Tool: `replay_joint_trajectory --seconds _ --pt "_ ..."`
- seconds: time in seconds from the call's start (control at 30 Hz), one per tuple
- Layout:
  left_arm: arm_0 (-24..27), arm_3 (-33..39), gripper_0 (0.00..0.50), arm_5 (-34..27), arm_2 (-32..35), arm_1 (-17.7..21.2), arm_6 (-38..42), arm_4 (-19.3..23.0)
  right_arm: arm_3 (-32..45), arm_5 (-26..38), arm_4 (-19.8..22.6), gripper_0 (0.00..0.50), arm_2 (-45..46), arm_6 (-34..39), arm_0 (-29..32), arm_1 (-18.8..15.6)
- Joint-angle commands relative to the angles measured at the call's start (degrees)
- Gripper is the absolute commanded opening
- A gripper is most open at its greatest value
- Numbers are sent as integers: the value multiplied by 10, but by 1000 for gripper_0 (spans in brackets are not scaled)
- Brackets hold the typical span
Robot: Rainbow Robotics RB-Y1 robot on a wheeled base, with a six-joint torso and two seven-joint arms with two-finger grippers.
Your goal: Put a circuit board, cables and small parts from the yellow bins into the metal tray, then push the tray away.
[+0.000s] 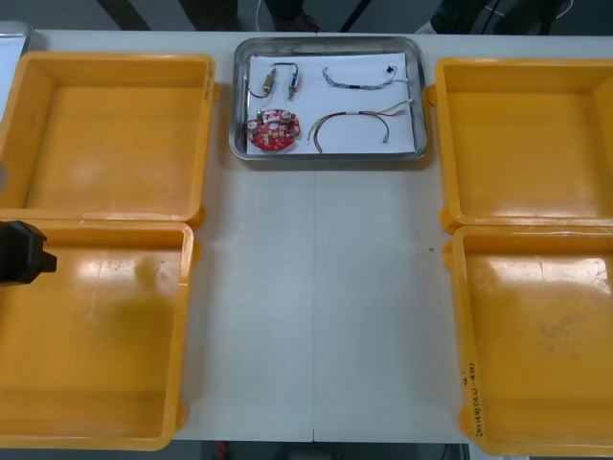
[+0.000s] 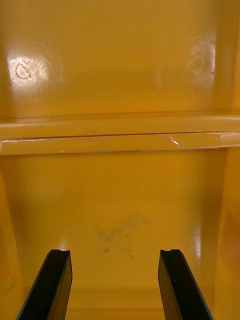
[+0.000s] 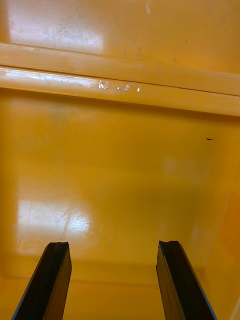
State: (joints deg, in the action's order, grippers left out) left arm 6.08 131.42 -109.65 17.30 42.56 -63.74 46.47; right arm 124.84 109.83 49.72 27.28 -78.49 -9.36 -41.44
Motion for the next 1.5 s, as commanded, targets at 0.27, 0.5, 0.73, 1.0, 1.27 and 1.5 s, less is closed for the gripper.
replay_joint_trajectory --seconds 0.27,0.5,0.73,1.0,1.27,1.5 --pt "-10 18 500 -4 10 23 -20 4 15 2 9 500 12 25 24 -29" --pt "-10 18 500 -4 10 23 -20 4 15 2 11 500 8 25 30 -34" --pt "-10 18 500 -4 10 23 -20 4 15 2 12 500 6 25 39 -44" --pt "-10 18 500 -4 10 23 -20 4 15 2 12 500 6 25 39 -44" --pt "-10 18 500 -4 10 23 -20 4 15 2 12 500 6 25 39 -44" --pt "-10 18 500 -4 10 23 -20 4 15 2 12 500 6 25 39 -44"
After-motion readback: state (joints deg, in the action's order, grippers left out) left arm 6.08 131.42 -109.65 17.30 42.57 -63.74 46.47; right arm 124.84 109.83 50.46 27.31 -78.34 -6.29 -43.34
